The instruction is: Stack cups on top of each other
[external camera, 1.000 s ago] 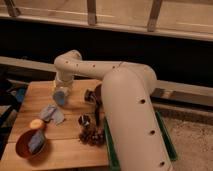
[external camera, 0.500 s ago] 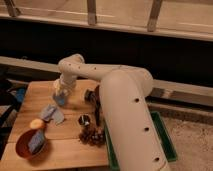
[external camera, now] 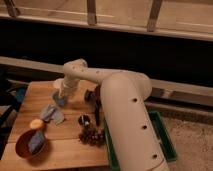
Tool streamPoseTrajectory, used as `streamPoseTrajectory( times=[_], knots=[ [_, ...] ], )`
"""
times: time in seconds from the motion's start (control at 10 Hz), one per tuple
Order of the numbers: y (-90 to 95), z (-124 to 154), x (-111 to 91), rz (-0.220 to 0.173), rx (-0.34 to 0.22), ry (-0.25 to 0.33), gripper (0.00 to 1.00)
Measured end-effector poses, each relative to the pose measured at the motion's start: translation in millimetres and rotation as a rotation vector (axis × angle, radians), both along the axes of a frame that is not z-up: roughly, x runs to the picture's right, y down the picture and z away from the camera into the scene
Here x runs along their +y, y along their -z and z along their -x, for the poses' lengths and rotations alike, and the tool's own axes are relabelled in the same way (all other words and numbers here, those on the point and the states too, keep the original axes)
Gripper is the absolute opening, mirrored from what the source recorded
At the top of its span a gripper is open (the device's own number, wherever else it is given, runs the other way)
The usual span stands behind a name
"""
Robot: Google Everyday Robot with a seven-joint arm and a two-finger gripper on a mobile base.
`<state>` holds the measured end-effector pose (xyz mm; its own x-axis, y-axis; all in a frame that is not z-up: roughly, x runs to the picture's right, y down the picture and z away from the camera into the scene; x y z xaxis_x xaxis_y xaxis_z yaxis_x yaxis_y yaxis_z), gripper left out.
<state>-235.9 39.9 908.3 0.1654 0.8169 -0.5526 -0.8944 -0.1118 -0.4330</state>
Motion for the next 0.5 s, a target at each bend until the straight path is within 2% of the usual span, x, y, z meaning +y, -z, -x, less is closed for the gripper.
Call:
streamPoseTrajectory(
  times=[0.1, 0.2, 0.4, 0.5],
  knots=[
    [-0.3, -1, 1, 0.005, -0.004, -0.006, 0.26],
    [0.6, -2, 2, 0.007, -0.010, -0.016, 0.13],
    [7.8, -2, -1, -0.006, -0.016, -0.016, 0.01],
    [15.9, -4, -9, -0.018, -0.014, -0.018, 0.00]
  ],
)
